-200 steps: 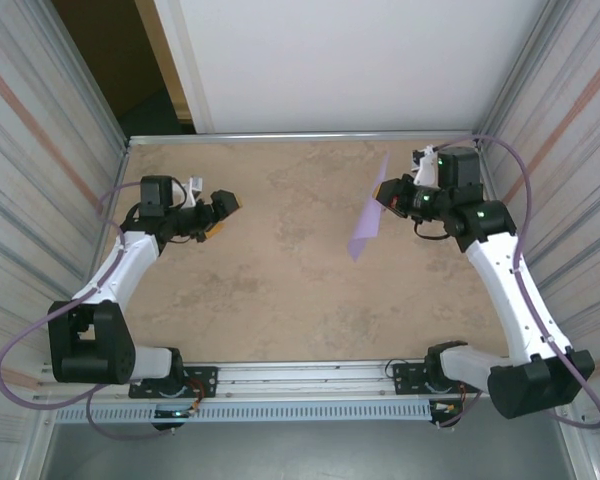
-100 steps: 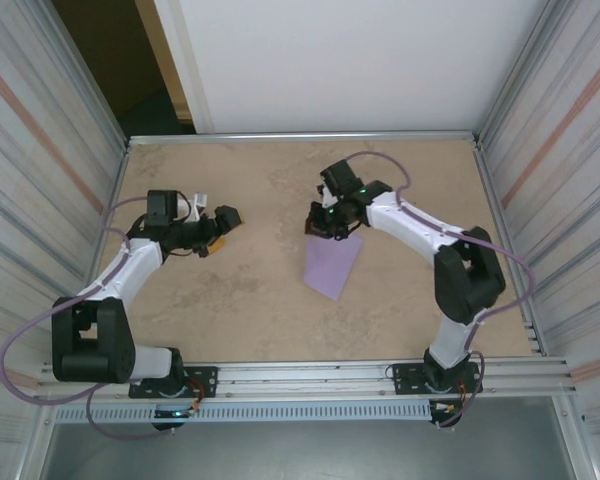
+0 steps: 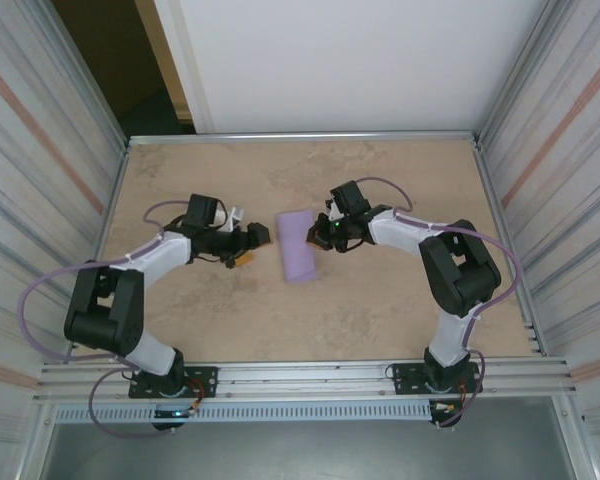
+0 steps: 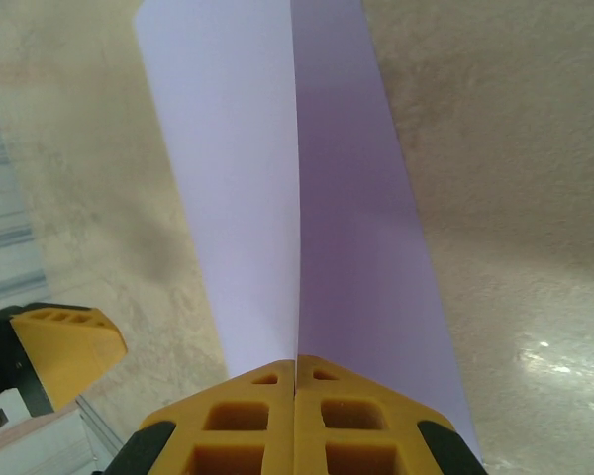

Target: Fold a paper plane with a square sheet of paper (pick it up from the middle)

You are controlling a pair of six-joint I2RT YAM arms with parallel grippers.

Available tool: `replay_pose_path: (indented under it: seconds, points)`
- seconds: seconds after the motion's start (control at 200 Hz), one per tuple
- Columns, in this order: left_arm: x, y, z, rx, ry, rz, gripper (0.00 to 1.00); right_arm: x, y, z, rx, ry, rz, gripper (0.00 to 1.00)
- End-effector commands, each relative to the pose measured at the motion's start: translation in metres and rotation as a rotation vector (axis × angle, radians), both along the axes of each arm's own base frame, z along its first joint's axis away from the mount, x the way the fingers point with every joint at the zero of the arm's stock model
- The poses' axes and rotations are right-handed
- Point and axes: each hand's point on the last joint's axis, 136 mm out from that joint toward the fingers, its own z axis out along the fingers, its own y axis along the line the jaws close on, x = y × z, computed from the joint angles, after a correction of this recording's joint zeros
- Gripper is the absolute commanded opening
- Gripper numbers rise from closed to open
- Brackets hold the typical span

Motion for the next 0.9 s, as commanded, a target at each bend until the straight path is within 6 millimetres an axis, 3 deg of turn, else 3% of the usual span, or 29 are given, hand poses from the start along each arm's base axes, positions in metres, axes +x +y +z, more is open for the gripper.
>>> replay_pose_path:
  seconds: [0.0, 0.406, 0.681, 0.897]
  points:
    - [0.014, -0.013, 0.009, 0.0, -0.038, -0.009, 0.87, 0.005, 0.013, 0.008, 0.07, -0.016, 0.023, 0.0]
    - [0.023, -0.027, -0.019, 0.049, 0.034, 0.001, 0.75, 0.018, 0.034, -0.002, 0.141, 0.003, 0.119, 0.0]
    - [0.031, -0.032, -0.04, 0.101, 0.073, 0.005, 0.64, 0.025, 0.029, -0.017, 0.144, 0.034, 0.107, 0.0]
    - [0.038, -0.039, -0.044, 0.104, 0.074, -0.019, 0.6, 0.024, 0.027, -0.025, 0.151, 0.049, 0.106, 0.0]
